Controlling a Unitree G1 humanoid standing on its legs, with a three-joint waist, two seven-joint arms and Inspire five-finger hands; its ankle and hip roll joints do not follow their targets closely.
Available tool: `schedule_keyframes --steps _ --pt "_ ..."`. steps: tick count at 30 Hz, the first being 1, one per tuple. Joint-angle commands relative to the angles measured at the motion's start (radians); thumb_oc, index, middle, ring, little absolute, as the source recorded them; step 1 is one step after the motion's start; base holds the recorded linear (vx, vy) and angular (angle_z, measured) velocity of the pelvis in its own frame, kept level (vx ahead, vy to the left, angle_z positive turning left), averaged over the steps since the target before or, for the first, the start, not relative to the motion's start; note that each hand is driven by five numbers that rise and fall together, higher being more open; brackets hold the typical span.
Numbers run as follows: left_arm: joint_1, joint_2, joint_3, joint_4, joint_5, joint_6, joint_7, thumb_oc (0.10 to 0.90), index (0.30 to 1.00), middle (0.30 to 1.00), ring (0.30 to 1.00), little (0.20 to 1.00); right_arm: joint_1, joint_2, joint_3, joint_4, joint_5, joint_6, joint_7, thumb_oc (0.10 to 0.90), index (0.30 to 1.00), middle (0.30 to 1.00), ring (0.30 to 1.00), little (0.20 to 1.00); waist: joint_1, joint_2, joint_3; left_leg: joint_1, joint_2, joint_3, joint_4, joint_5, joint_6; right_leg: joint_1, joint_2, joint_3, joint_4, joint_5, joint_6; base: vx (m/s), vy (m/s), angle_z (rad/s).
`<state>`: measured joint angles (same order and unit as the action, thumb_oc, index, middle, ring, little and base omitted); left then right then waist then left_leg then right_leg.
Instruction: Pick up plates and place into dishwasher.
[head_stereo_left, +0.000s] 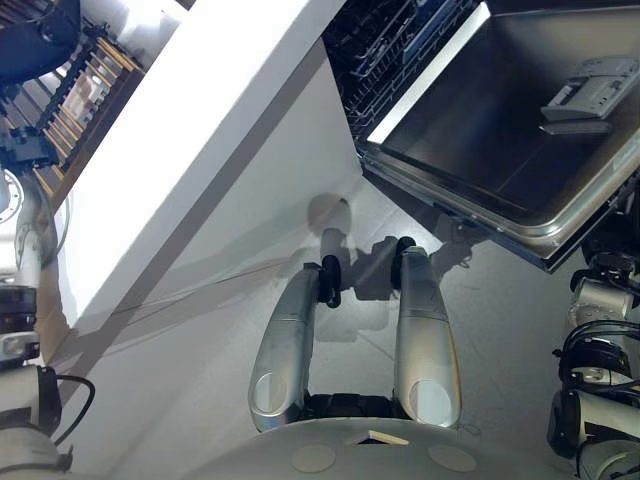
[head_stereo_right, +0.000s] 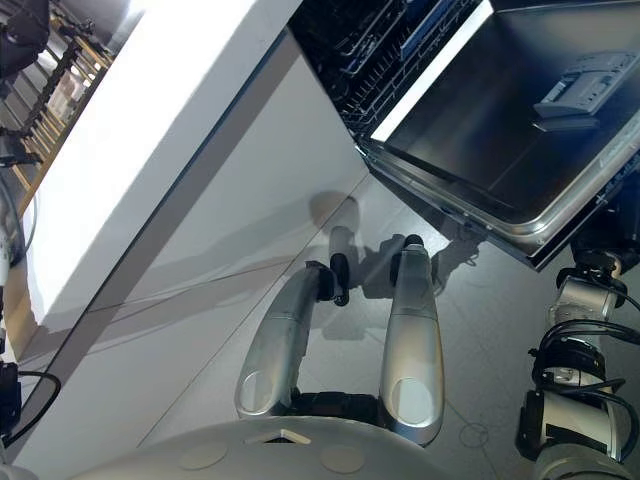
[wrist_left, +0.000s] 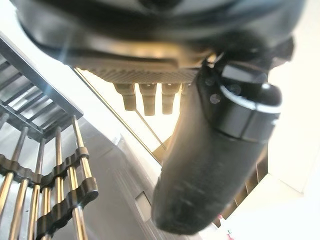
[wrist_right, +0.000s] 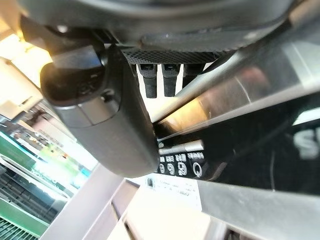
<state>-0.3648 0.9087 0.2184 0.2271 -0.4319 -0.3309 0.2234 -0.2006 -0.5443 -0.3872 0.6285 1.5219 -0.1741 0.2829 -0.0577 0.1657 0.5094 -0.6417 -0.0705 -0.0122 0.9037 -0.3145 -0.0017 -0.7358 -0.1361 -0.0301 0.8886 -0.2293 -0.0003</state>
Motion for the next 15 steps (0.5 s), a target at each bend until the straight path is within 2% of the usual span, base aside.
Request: schedule_keyframes --steps 1,3,4,5,10,15 --pt "0.044 -0.169 -0.041 -0.027 -0.030 -0.081 0.022 0.800 0.900 0.900 0.900 0.900 -0.038 0.115 0.231 -0.371 -0.065 0.216 0.330 0.800 0.900 0.900 0.900 0.900 0.036 -0.073 -0.021 -0.021 -0.052 0.047 -0.035 -0.031 0.077 0.031 0.053 -0.091 0.106 -0.150 -0.050 0.01 -0.017 -0.03" --pt "0.049 -0.175 -0.046 -0.041 -0.015 -0.077 0.036 0.800 0.900 0.900 0.900 0.900 -0.056 0.140 0.297 -0.539 -0.091 0.239 0.341 0.800 0.900 0.900 0.900 0.900 0.042 -0.086 -0.021 -0.021 -0.052 0.042 -0.043 -0.024 0.076 0.038 0.055 -0.095 0.089 -0.139 -0.047 -0.04 -0.003 -0.07" --pt "0.050 -0.179 -0.049 -0.044 -0.008 -0.078 0.040 0.800 0.900 0.900 0.900 0.900 -0.070 0.151 0.324 -0.608 -0.109 0.249 0.344 0.800 0.900 0.900 0.900 0.900 0.044 -0.090 -0.016 -0.029 -0.049 0.046 -0.056 0.006 0.077 0.032 0.052 -0.105 0.073 -0.109 -0.053 0.00 0.013 -0.12" --pt "0.050 -0.181 -0.052 -0.045 -0.008 -0.078 0.042 0.800 0.900 0.900 0.900 0.900 -0.082 0.158 0.346 -0.658 -0.137 0.266 0.366 0.800 0.900 0.900 0.900 0.900 0.046 -0.094 -0.021 -0.017 -0.052 0.038 -0.057 -0.016 0.075 0.045 0.058 -0.097 0.072 -0.129 -0.044 0.00 0.019 -0.14" --pt "0.013 -0.199 -0.095 -0.017 0.006 -0.085 0.072 0.800 0.900 0.900 0.900 0.900 -0.212 0.170 0.493 -0.960 -0.216 0.306 0.297 0.800 0.900 0.900 0.900 0.900 0.053 -0.106 -0.015 0.001 -0.053 0.036 -0.124 0.040 0.066 0.074 0.069 -0.101 -0.015 -0.066 -0.041 -0.03 0.079 -0.26" --pt "-0.018 -0.208 -0.117 0.029 -0.017 -0.097 0.062 0.800 0.900 0.900 0.900 0.900 -0.294 0.158 0.568 -1.065 -0.272 0.325 0.255 0.800 0.900 0.900 0.900 0.900 0.064 -0.110 -0.026 0.063 -0.059 0.029 -0.208 0.070 0.059 0.141 0.084 -0.092 -0.117 -0.033 -0.036 0.04 0.116 0.00"
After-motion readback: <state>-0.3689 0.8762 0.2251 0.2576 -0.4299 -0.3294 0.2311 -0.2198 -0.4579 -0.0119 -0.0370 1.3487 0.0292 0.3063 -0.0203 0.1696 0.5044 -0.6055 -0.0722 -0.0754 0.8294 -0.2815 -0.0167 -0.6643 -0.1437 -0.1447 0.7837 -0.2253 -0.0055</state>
